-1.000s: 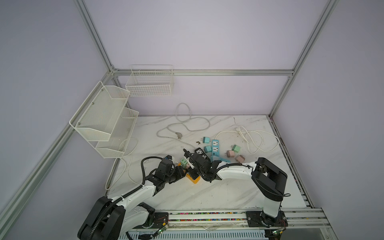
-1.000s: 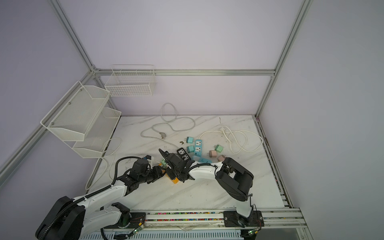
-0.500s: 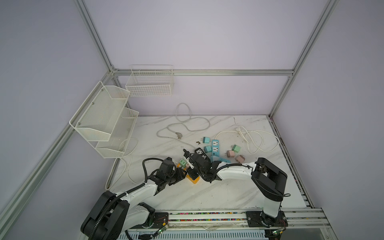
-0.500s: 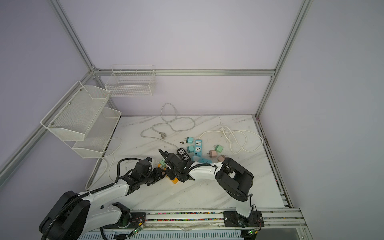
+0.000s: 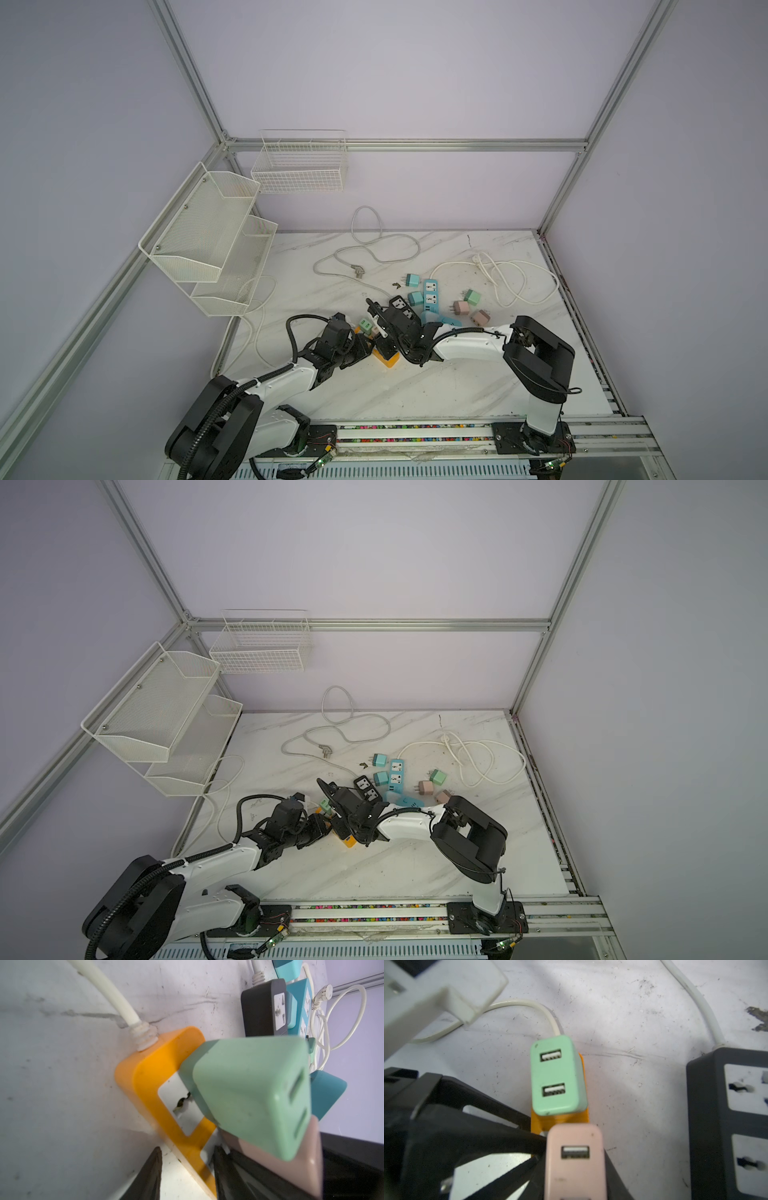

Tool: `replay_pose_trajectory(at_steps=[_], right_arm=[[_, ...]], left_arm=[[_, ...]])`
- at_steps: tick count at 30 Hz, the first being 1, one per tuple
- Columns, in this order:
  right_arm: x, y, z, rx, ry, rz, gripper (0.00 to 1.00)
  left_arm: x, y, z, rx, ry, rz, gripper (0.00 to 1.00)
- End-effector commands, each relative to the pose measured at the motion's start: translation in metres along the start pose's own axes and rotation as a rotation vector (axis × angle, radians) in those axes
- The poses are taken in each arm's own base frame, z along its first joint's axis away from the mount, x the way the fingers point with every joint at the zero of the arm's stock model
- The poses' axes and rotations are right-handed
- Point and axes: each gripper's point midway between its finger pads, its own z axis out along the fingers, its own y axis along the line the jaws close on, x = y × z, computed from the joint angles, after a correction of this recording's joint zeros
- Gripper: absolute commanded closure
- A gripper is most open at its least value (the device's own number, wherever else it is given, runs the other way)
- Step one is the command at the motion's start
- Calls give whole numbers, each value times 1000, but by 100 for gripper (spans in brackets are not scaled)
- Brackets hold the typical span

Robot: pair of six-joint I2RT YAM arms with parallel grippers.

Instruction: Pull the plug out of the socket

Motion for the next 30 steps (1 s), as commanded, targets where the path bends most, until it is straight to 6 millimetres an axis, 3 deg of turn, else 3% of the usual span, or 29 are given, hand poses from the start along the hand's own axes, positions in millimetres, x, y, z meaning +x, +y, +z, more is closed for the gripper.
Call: replay_pose_trajectory(at_steps=[1,5,12,17,22,30], right_arm=[[-19,0,-13,21,-68,22,87],[-20,9,-16,-29,-77,36,87],[-18,-4,-25,31,-87,34,87],[-19,4,-31,-14,-84,46,87],[-32,-1,-52,-6,-137,72,87],[-59,-14,-73,-77,-194,182,87]], left_arm=[[23,41,2,-157,63,-25,60],[23,39,5,-158,75,-20,61],[22,39,5,-165,71,-21,62],[20,33,5,-147,65,-20,62],[10,16,3,-103,46,0,59],[-14,-28,-8,17,-11,48,53]])
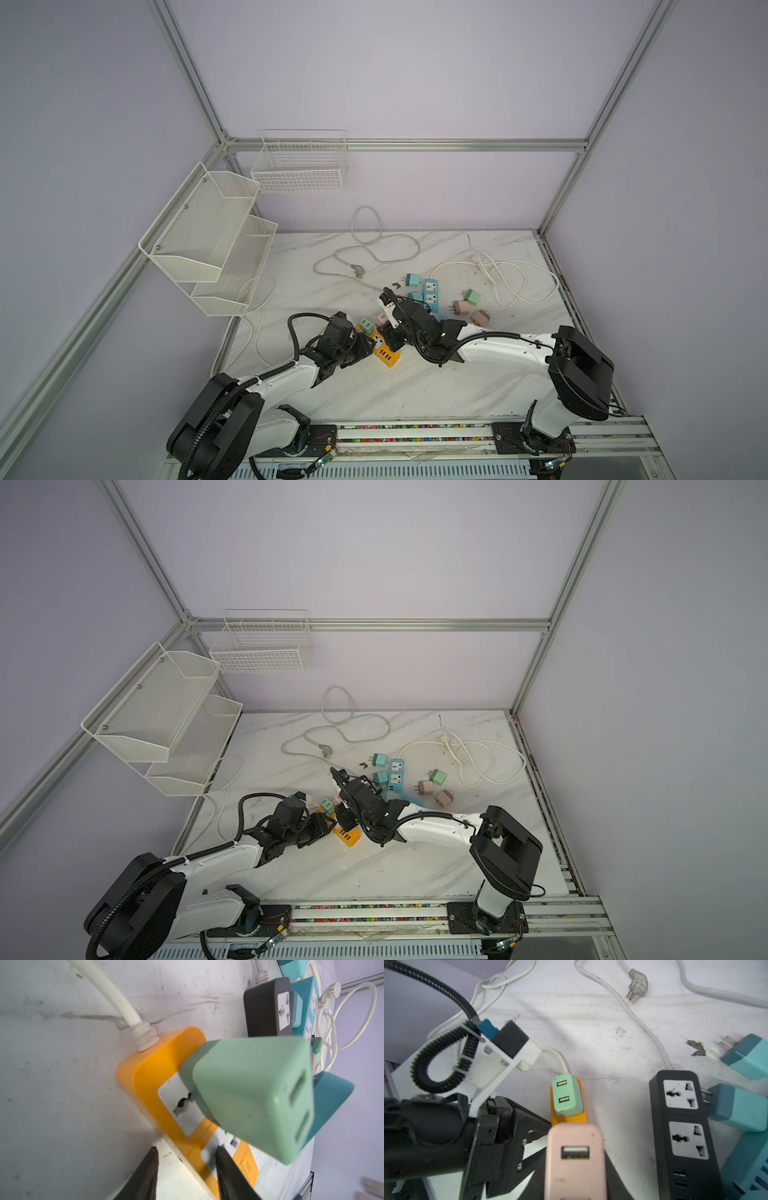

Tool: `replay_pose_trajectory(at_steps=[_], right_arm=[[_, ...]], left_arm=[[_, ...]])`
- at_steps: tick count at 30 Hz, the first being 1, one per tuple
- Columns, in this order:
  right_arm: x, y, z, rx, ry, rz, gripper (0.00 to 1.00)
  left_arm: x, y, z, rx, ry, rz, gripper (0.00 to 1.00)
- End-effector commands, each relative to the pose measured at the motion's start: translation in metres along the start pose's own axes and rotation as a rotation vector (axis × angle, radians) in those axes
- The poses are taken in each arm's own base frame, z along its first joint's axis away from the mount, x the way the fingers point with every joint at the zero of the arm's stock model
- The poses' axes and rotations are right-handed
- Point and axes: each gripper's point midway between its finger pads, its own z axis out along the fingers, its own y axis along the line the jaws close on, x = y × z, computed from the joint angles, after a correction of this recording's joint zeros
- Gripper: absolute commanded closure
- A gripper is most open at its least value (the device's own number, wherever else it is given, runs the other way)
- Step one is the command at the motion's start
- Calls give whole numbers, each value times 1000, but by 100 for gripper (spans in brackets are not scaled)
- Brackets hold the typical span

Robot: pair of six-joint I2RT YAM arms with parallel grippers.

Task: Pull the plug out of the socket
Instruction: 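Pull the pink adapter from the orange strip with the right gripper while the left holds, then lower the pink adapter beside the black strip and open the right gripper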

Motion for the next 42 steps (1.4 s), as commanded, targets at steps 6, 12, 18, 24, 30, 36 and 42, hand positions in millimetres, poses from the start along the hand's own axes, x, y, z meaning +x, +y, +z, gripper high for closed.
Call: replay_pose_trajectory(at_steps=[6,12,18,24,30,36,42], right_arm=[[-34,-26,-1,-24,-76,191,87],[-40,-49,17,-11,-94,303,87],[-42,-58,44,-22,-90,398,87],[-40,-54,68,-68,-92,444,87],[-34,-55,87,-65,-83,454,87],[-27,-52,103,-88,-57,469,87],[-23,-50,117,-103,-48,483,86]], left_arm=[[-23,-38,-23,68,-68,67,48],[-35,-46,-43,82,-142,99,46],[-51,-56,-64,84,-222,149,43],[-57,-57,-74,65,-255,178,40],[-60,-55,-77,40,-261,188,38],[-64,-54,-82,30,-289,187,36],[-66,-49,-87,1,-301,187,32]])
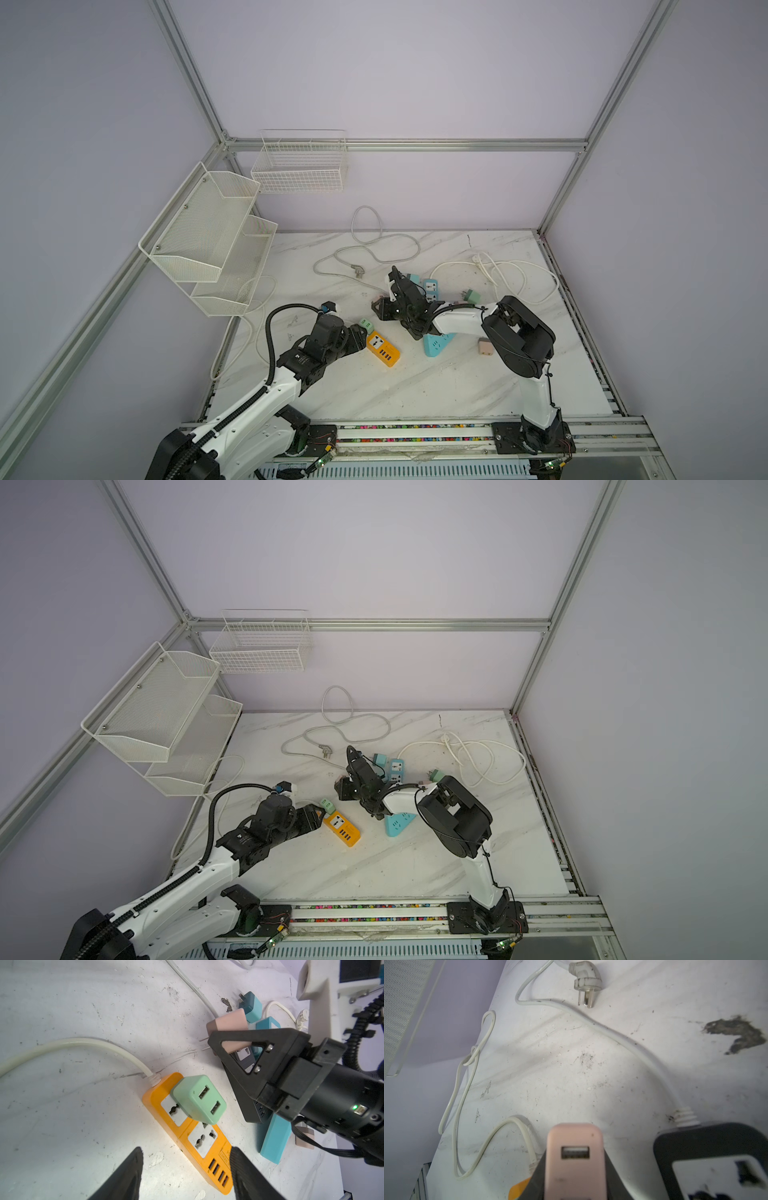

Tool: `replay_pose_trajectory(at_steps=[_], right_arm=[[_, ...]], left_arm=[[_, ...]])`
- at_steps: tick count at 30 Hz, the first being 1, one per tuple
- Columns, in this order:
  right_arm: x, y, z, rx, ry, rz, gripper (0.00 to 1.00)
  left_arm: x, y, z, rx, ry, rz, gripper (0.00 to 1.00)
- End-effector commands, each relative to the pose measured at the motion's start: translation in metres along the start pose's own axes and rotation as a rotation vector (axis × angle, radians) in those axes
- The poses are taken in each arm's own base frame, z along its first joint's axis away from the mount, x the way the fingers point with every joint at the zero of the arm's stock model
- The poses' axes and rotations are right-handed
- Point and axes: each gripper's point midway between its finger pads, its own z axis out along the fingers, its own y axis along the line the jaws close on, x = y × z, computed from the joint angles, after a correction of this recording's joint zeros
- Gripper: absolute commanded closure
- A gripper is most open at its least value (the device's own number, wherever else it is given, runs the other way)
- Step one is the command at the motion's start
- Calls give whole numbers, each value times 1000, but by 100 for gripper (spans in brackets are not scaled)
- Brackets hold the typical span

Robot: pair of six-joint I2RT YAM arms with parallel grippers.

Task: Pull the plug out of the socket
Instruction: 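Lower the pink adapter beside the black strip and open the right gripper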

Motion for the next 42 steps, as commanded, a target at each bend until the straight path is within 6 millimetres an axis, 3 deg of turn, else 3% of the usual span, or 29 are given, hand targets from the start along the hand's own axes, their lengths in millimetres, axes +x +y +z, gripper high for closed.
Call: replay_pose_trajectory(at_steps=[1,15,28,39,42], right_arm=[[-8,12,8,-44,-22,21,86],[2,-2,31,5,11,34,82],[2,-10,27,62,13,18,64],[-12,-14,5,136,-26,0,47],[-19,-4,-8,103,-51,-7,40]], left_arm=[[-36,-25,-19,38,-94,13,32],[-38,-20,-22,25,-115,10,26],[-39,-22,-23,46,-120,-2,22],[-40,-21,-23,48,-122,-16,19],[-40,-16,-26,26,-130,-47,19]])
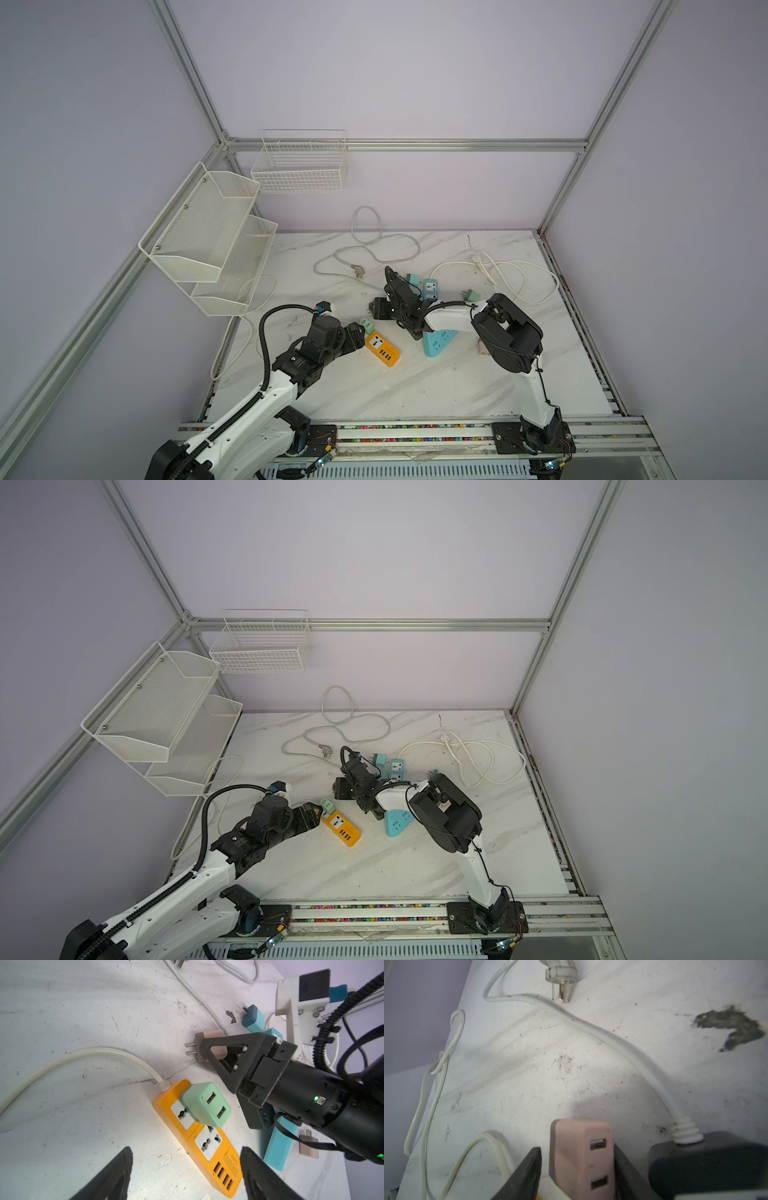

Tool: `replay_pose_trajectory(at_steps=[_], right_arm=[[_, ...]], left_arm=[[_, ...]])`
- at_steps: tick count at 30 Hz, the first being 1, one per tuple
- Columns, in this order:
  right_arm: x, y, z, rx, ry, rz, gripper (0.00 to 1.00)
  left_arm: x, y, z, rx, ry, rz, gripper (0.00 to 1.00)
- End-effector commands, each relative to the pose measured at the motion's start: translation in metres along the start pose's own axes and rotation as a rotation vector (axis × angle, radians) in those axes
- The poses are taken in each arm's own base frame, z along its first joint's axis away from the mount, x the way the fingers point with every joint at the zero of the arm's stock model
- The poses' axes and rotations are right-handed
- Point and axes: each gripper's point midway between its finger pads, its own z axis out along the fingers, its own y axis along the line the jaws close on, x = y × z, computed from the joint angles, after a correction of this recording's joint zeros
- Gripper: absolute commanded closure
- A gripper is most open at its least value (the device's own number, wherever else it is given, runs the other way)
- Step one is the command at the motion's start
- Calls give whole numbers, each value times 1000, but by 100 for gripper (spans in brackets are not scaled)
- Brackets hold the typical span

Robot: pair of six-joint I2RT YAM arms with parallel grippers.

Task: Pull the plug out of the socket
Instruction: 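Lower the pink adapter beside the black strip and open the right gripper, then move the right gripper onto the green adapter in the orange strip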

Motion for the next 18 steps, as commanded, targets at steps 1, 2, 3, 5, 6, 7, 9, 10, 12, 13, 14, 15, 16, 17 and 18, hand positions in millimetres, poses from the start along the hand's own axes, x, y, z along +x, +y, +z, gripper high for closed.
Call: replay_pose_trajectory(at_steps=[1,2,3,5,6,7,9,10,12,13,14,15,16,17,18], right_arm=[[-21,16,-28,-24,-60,-21,38],[-24,21,-33,-41,-65,-31,36],[-25,24,-36,-50,-65,-37,35],[-29,29,-45,-59,-68,-54,34],[-30,30,-49,-61,-68,-61,34],[-32,33,-55,-68,-73,-72,34],[-34,38,-65,-71,-80,-101,33],[-35,39,-70,-64,-82,-120,34],[-33,43,-80,-52,-81,-163,34],[-32,45,-85,-43,-81,-187,33],[-30,48,-91,-31,-81,-215,34],[-27,52,-95,-32,-80,-239,33],[-23,56,-100,-37,-78,-272,34],[-18,60,-104,-38,-75,-300,33],[-13,64,-108,-36,-70,-326,33]], left_arm=[[-32,-22,-17,55,-92,-38,19],[-32,-21,-18,59,-97,-42,18],[-32,-20,-19,62,-101,-45,18],[-31,-18,-21,56,-103,-47,18],[-31,-15,-21,46,-103,-52,18],[-30,-13,-21,37,-99,-55,18],[-29,-10,-20,27,-96,-52,18],[-29,-8,-18,15,-92,-54,19],[-27,-4,-15,7,-78,-64,21],[-27,-3,-12,6,-70,-71,22],[-26,-2,-10,8,-65,-78,22],[-26,-2,-8,12,-62,-85,23],[-25,-2,-5,22,-58,-93,24],[-24,-1,-3,30,-54,-102,24],[-22,0,0,37,-48,-111,26]])
